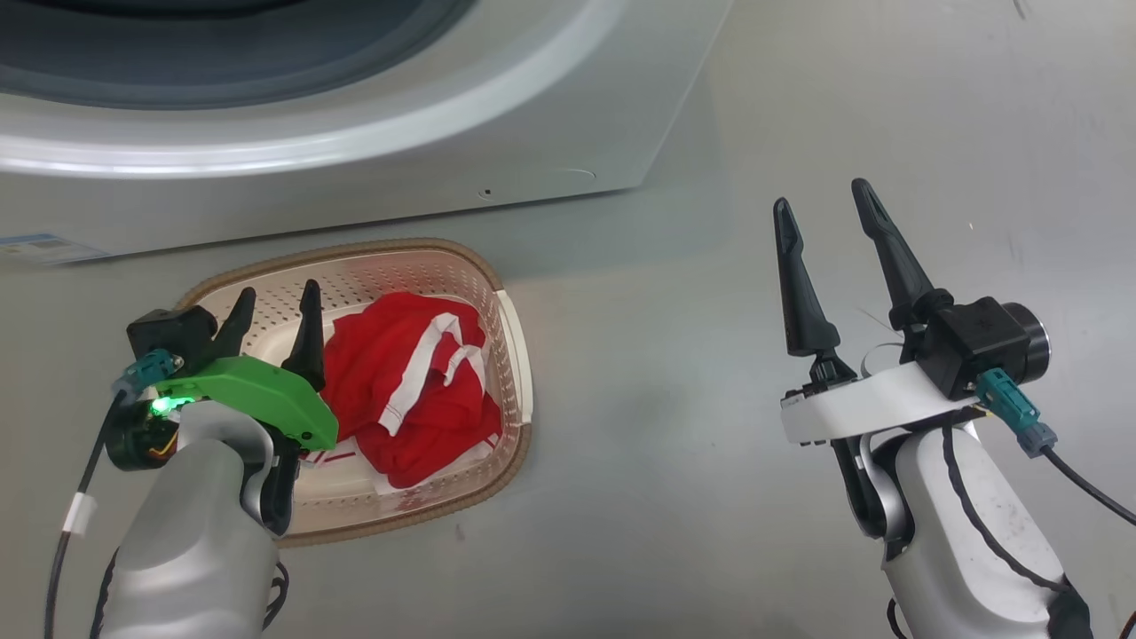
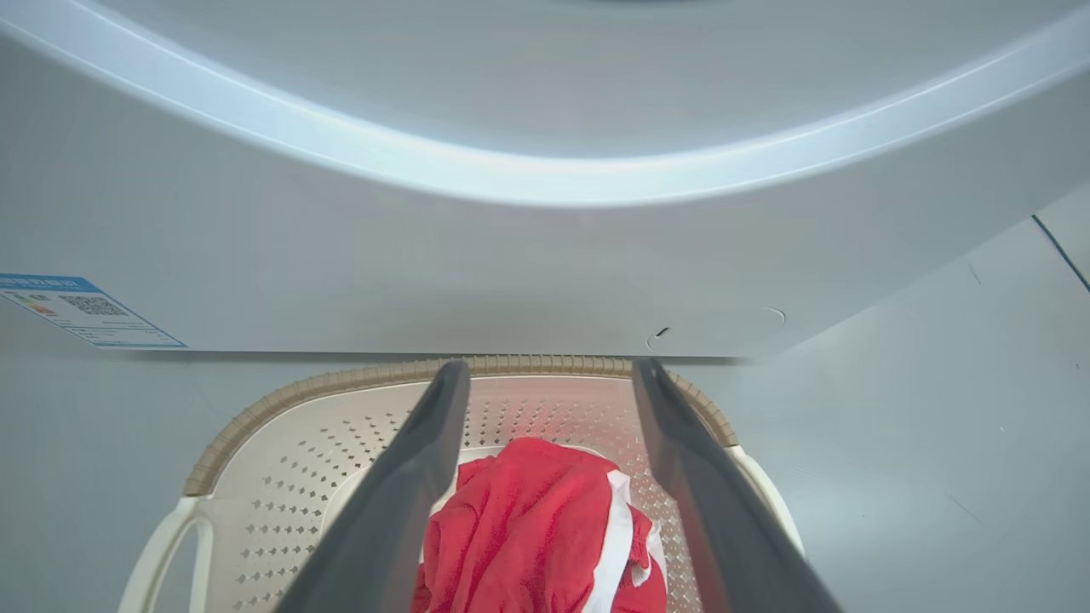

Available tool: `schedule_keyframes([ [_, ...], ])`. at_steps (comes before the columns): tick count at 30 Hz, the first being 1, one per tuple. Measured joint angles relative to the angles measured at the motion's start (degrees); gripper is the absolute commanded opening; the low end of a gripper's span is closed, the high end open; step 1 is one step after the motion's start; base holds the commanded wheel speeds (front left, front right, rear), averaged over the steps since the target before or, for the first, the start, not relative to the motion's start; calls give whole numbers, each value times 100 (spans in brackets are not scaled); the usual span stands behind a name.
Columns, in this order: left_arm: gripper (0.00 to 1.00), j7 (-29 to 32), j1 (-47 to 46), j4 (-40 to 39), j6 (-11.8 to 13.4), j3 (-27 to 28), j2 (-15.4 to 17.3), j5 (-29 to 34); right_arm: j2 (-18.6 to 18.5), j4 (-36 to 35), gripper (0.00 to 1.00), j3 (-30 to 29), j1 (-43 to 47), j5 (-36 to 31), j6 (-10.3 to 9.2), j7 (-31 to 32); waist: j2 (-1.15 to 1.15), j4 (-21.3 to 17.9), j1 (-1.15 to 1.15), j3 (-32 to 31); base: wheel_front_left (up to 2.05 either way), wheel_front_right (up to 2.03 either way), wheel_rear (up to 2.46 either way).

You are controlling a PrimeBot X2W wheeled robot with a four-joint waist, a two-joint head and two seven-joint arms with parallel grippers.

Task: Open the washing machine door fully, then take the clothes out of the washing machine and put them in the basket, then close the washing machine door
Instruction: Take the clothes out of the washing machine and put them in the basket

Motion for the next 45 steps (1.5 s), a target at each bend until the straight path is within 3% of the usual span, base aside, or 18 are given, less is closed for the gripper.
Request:
schedule_keyframes([
  [11, 100, -34, 304, -985, -3, 13, 7, 148, 14, 110, 100, -158, 469, -41, 83, 0, 0, 426, 0, -769, 0, 0, 0],
  [20, 100, -29, 793, -2327, 76, 475, 172, 508, 32, 179, 100, -287, 860, -41, 134, 0, 0, 615, 0, -1381, 0, 0, 0],
  [31, 100, -29, 1939, -2933, 305, 552, 165, 731, 60, 245, 100, -352, 1385, -40, 177, 0, 0, 655, -1, -2071, 0, 0, 0],
  [45, 100, -29, 3189, -3395, 358, 367, 126, 812, 109, 177, 100, -490, 2014, -36, 169, 0, 0, 723, -1, -2711, 0, 0, 0],
])
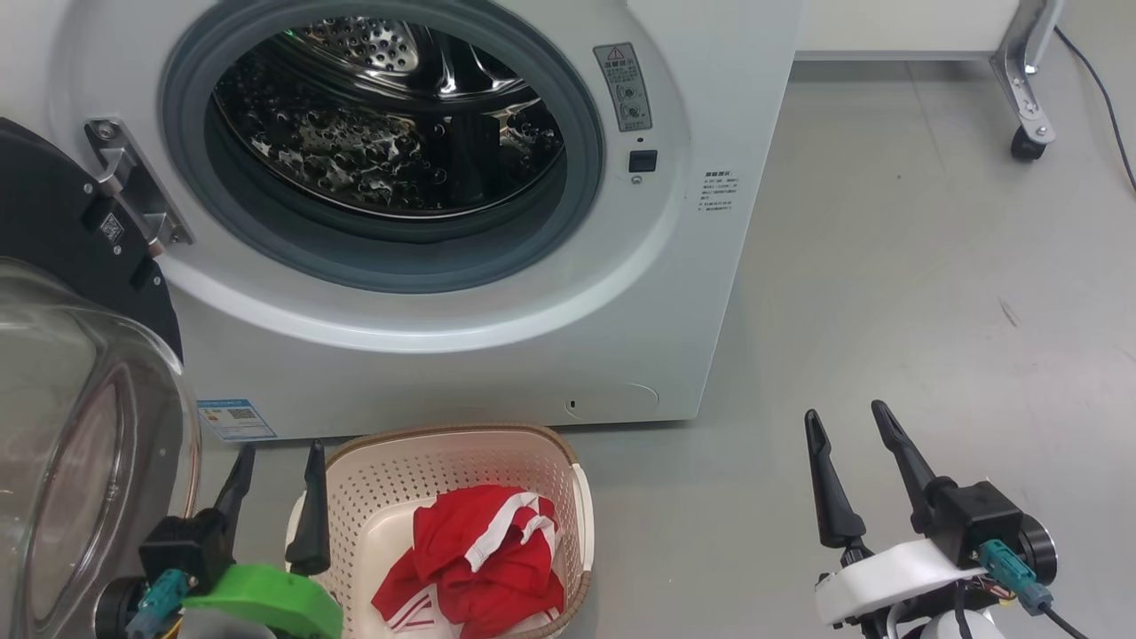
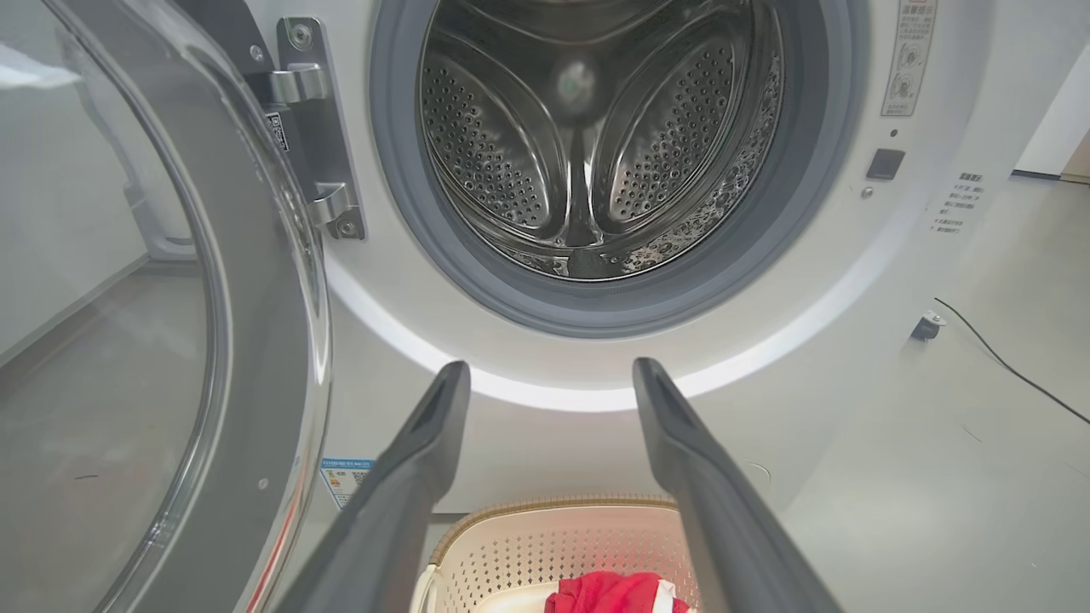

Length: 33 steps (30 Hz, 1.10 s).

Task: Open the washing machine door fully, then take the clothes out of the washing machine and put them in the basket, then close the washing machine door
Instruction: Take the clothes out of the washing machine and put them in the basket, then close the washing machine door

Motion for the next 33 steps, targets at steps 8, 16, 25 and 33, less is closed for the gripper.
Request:
schedule_keyframes([
  [8, 100, 0, 354, -271, 56, -48, 0, 4, 14, -65, 100, 25, 244, 0, -1, 0, 0, 37, 0, -153, 0, 0, 0],
  [16, 100, 0, 475, -564, 54, -151, 3, 68, 16, -138, 100, 35, 280, 0, -2, 0, 0, 4, 0, -180, 0, 0, 0],
  [25, 100, 2, 599, -794, 131, -149, 44, 187, 19, -167, 100, 36, 288, -1, -51, 0, 0, -24, 0, -173, 0, 0, 0],
  [33, 100, 59, 673, -962, 176, -156, 48, 205, 20, -168, 100, 38, 290, -1, -51, 0, 0, -52, 0, -179, 0, 0, 0],
])
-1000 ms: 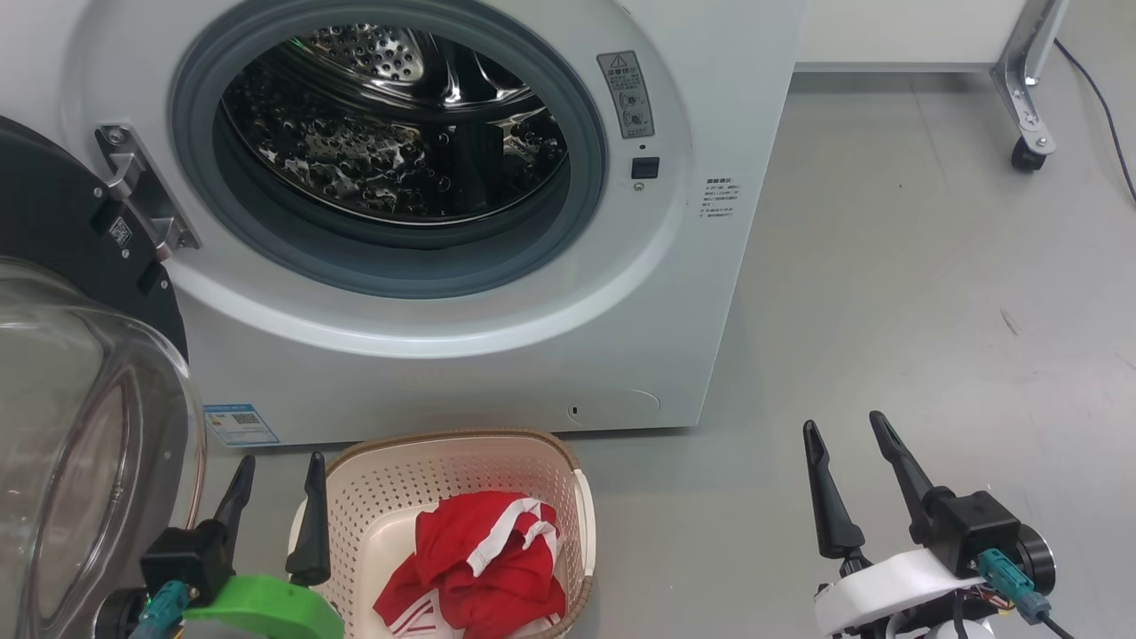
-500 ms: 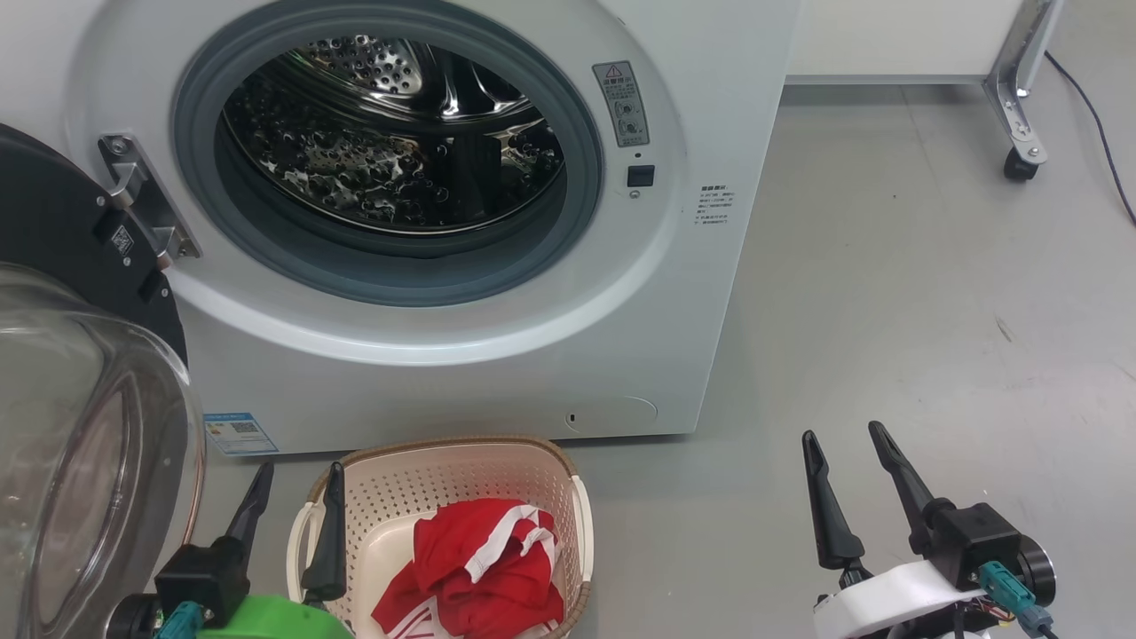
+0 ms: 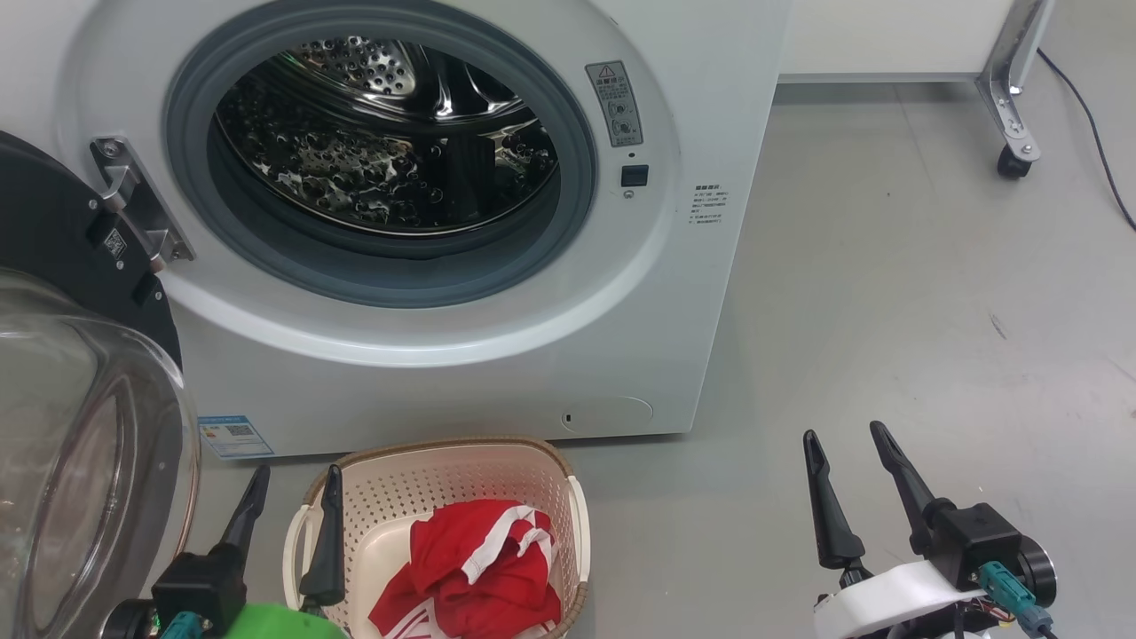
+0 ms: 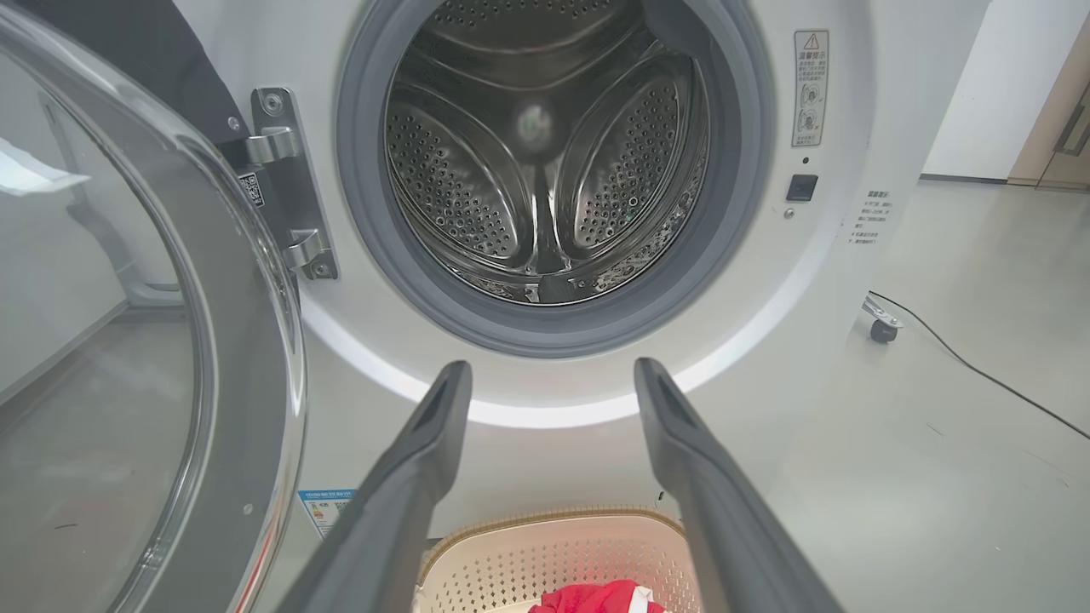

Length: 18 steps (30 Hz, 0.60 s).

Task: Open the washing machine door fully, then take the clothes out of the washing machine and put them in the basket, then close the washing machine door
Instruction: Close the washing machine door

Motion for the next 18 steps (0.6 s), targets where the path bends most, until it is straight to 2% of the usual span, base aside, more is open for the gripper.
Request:
schedule_keyframes([
  [18, 100, 101, 90, -246, 83, -29, 35, 91, 1, -5, 100, 15, 1, 0, -1, 0, 0, -11, 0, -26, -11, 11, 0],
])
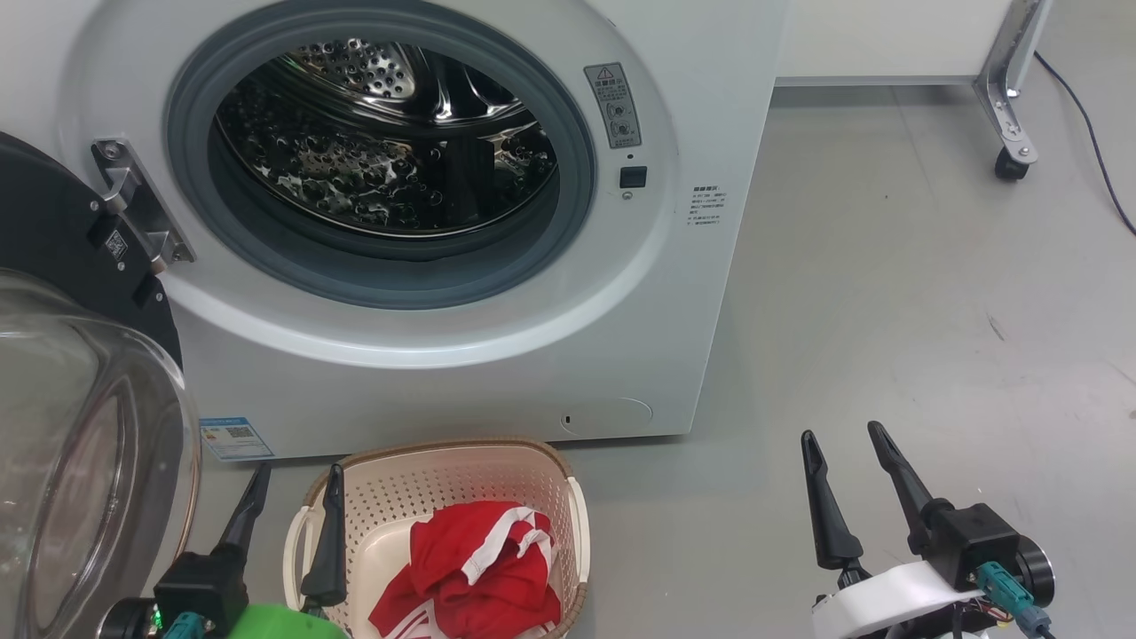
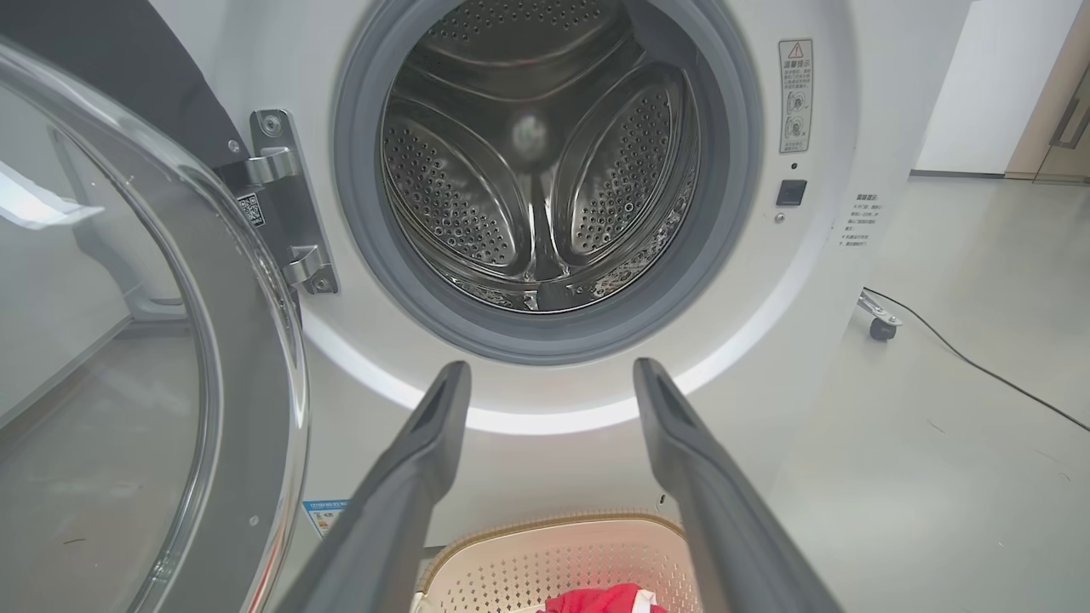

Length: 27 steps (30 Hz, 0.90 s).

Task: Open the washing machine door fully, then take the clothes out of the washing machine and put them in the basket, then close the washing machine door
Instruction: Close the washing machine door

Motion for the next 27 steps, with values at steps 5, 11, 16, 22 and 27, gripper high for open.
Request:
schedule_keyframes([
  [5, 100, 49, 18, -54, 46, -10, 0, 0, 1, -1, 100, 13, 0, 2, 0, 0, 0, -1, 0, -26, -52, 52, 0],
  [11, 100, 97, 23, -107, 47, -23, 0, 0, 2, -1, 100, 15, 0, 8, -41, 0, 0, 2, 0, -56, -75, 75, 0],
  [16, 100, 119, 39, -125, 96, -25, 0, 1, 2, 0, 100, 33, 0, 10, -42, 0, 0, 4, 0, -78, -98, 98, 0],
  [22, 100, 152, 44, -208, 100, -33, 0, 4, 2, 0, 100, 42, 0, 51, -43, 0, 0, 8, 0, -78, -109, 109, 0],
  [27, 100, 225, 73, -289, 93, -66, 21, 8, 3, -11, 100, 64, 3, 52, -44, 0, 0, 7, 0, -24, -91, 91, 0],
])
